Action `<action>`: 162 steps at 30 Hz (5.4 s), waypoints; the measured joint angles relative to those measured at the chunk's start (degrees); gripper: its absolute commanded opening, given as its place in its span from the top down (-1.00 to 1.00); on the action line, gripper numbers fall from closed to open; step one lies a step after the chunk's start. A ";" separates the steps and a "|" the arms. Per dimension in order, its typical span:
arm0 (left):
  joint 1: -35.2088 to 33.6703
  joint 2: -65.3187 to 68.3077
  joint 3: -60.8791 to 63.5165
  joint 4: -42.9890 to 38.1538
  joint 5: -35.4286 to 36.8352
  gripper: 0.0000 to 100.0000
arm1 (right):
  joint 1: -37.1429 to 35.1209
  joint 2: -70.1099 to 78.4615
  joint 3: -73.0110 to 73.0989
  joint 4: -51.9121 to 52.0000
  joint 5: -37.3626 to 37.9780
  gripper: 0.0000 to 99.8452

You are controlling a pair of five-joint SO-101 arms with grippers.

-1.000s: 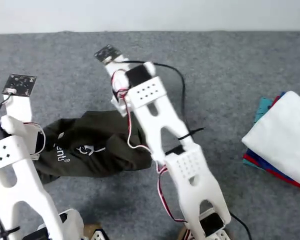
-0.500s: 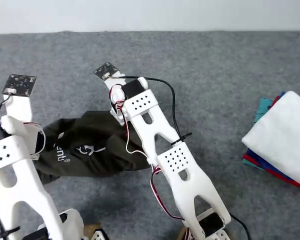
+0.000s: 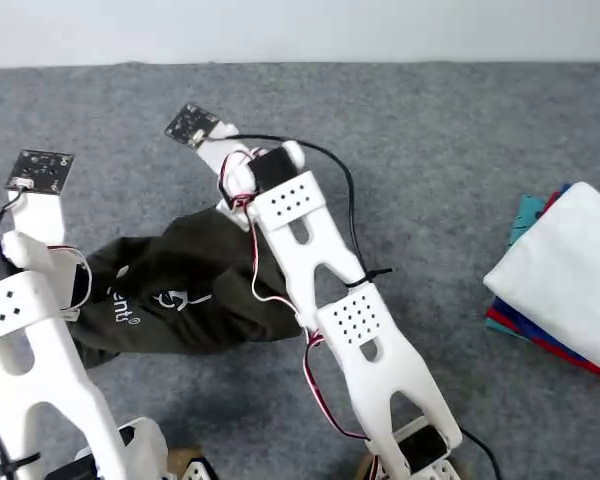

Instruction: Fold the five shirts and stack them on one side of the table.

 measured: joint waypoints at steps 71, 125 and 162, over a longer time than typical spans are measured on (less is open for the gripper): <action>12.57 -18.46 -60.13 -4.75 -2.20 0.97 | 42.99 -86.59 1.67 -11.96 37.10 0.98; 22.07 95.56 -101.89 -11.34 -7.65 0.97 | 31.30 -12.66 30.59 -59.08 35.16 0.98; 27.60 100.48 -95.65 2.20 0.35 0.97 | 31.21 -20.13 30.59 -39.03 30.33 0.98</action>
